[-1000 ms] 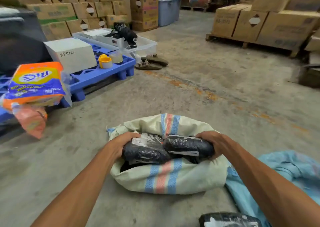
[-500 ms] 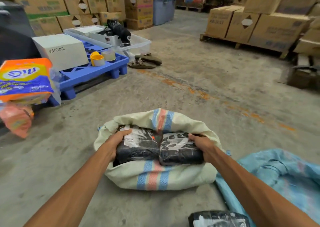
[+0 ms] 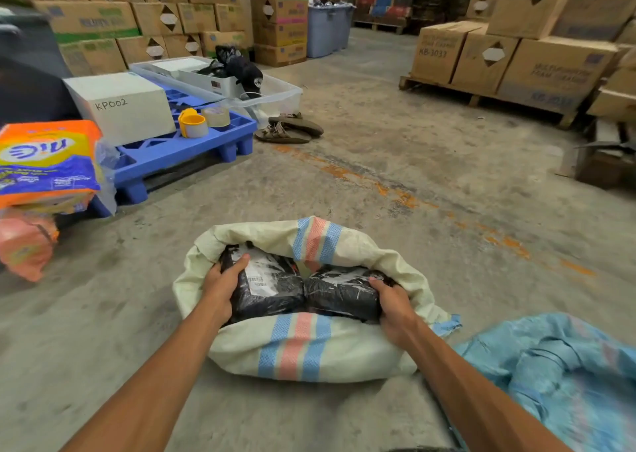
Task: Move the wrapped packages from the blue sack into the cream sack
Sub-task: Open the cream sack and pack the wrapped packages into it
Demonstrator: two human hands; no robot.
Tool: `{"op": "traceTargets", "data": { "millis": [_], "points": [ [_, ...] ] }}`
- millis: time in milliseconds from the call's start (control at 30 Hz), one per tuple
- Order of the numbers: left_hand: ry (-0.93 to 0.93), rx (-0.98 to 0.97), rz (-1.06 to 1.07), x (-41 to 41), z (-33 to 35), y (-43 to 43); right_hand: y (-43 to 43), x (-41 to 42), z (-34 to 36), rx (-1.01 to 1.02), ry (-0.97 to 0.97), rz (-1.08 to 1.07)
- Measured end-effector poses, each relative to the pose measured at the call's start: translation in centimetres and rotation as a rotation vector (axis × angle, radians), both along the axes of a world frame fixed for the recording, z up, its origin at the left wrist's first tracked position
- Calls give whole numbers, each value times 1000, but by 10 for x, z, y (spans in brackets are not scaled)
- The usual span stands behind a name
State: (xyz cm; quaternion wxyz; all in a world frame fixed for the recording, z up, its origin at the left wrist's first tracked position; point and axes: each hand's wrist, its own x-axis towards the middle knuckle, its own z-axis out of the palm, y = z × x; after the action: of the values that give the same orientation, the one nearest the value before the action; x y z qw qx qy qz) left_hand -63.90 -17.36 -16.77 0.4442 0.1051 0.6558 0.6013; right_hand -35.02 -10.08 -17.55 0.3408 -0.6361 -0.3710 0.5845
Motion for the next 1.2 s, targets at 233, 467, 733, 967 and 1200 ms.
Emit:
{"op": "traceTargets", "data": {
  "millis": [233,467,733,967,1200],
  "points": [
    [1064,-477,-82,-2,-1,-7,-16,2,37,597,-1471,737],
    [1228,-554,-652,-11,16,-26,-18,30,63,514,-1627,1066],
    [1512,-914,-1270,5,54,-62,-34,43,112,368,-1677,1319],
    [1594,-665,-1246,31,119,-96,-90,70,169,663,-1435,1168],
    [1568,-503,-1304,109,127,-194,-176,118,155,600,-1372,1044]
  ]
}}
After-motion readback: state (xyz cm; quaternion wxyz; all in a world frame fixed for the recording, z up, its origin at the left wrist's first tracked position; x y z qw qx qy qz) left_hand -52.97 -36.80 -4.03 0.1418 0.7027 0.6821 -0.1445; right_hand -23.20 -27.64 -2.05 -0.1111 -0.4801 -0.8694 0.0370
